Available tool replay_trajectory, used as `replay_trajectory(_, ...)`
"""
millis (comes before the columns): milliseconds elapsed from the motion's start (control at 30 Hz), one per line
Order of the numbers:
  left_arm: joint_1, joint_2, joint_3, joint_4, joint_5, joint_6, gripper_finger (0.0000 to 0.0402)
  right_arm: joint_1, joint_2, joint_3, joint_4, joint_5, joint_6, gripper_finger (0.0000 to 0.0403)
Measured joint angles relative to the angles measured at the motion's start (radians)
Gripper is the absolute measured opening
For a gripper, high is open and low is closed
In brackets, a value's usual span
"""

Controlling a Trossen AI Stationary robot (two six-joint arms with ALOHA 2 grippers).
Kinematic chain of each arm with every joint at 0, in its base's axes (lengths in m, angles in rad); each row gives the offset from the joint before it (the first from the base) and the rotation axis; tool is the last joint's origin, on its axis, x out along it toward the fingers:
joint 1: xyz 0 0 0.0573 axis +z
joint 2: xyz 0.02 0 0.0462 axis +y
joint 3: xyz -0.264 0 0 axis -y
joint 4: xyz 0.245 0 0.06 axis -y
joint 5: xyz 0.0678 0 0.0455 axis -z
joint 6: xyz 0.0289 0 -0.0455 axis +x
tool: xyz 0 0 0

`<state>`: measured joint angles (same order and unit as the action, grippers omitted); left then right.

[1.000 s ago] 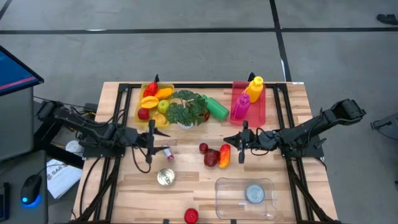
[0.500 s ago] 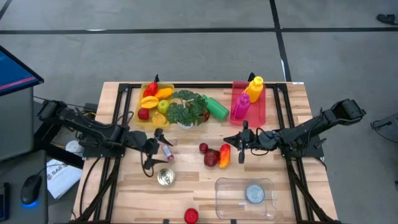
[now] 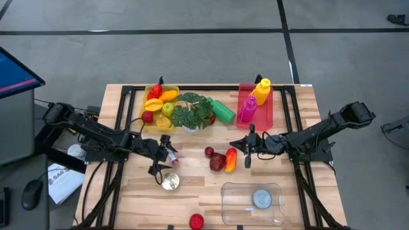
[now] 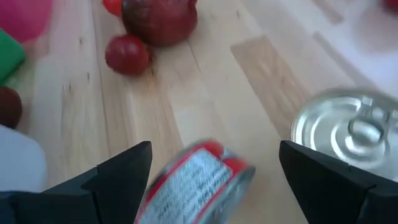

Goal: Pick & Place Food Item
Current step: Put the red tuna can into the transparent bin

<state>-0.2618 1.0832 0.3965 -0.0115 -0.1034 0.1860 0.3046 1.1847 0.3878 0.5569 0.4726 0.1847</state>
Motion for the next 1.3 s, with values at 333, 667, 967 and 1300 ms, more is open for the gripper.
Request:
replay_trajectory(333,0.001,0.000,0.000,-0.076,-0.044,0.051,0.0341,0.000,0.011,0.000,0.005,0.000,0.000,0.0000)
replay_trajectory(667,0.001,0.092,0.000,-0.094,-0.046,0.047,0.0341,0.000,0.014,0.000,0.004,0.000,0.000,0.0000)
replay_trajectory(967,0.001,0.129,0.000,-0.080,-0.062,0.045,0.0331,0.000,0.014,0.000,0.004,0.000,0.000,0.0000)
replay_trajectory(1300,0.039,0.129,0.000,-0.047,-0.074,0.042,0.0269,0.001,0.014,0.000,0.004,0.000,0.000,0.0000)
